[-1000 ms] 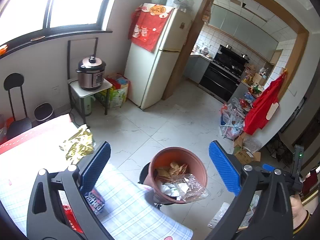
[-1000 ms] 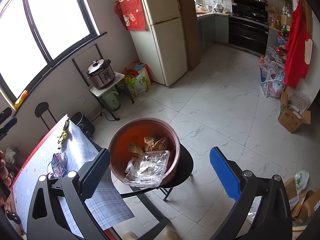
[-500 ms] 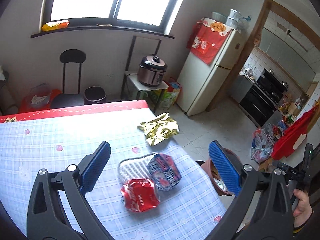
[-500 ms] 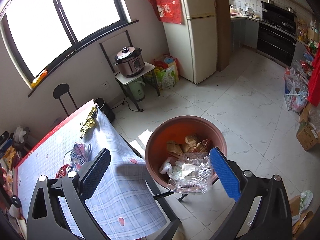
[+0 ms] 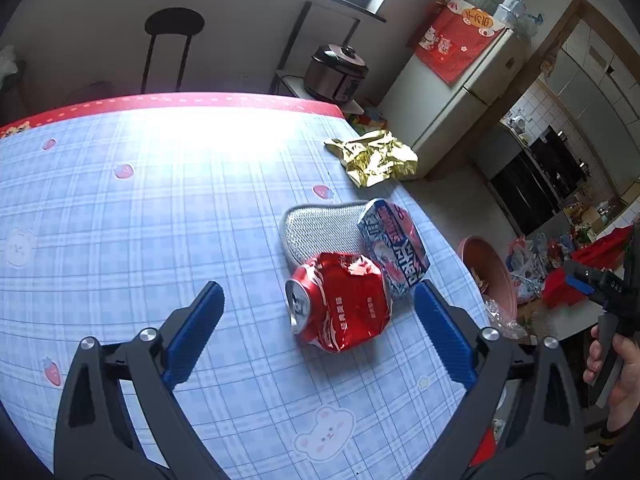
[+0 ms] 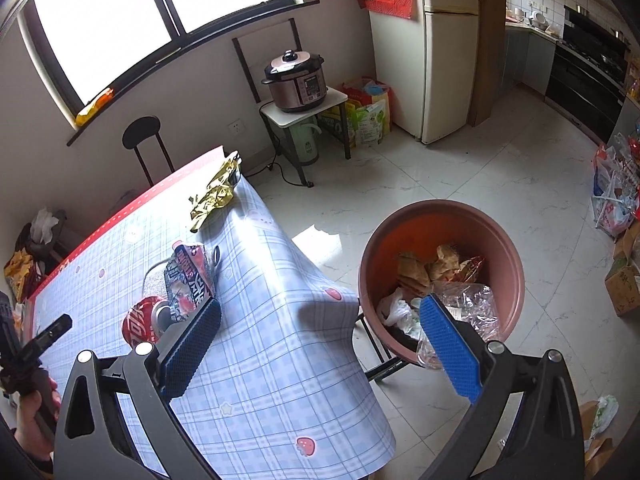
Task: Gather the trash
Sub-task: 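Grasp the red cola can with the left tool while the right tool grasps the snack bag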
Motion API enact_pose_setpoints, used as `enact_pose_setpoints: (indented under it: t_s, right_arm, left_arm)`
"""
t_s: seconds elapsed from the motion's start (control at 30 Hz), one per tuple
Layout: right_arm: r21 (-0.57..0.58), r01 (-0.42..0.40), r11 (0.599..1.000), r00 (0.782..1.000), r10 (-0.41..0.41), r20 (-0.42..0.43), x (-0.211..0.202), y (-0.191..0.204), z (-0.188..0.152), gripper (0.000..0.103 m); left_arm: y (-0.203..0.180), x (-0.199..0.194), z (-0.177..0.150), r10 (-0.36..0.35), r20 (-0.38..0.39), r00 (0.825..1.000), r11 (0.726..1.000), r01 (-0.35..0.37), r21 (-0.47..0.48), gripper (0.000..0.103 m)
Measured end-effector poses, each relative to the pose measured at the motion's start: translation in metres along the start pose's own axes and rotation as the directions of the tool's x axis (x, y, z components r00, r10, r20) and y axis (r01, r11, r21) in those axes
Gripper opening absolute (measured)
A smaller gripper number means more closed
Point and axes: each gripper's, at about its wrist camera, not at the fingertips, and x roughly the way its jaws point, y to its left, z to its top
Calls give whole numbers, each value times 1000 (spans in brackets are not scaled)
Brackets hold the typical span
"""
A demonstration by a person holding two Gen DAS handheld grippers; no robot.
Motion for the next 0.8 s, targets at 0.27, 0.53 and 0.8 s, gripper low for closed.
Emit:
enact_pose_setpoints:
  t_s: [0.27,0.53,0.8]
  right_arm:
    - [-37,21,999,998,-23,-51,24,28,-6,97]
    - [-69,31,997,996,-37,-82,39,42,-9,97]
    - [-94,26,995,993,-37,-113,54,52,-13,97]
  left_arm:
    - [0,59,-21,-56,-91,994,998,55,-12,59]
    - [4,84,-22,-39,-120,992,999,37,-14,58]
    - [16,92,-24,-26,-129,991,999,20,-49,35]
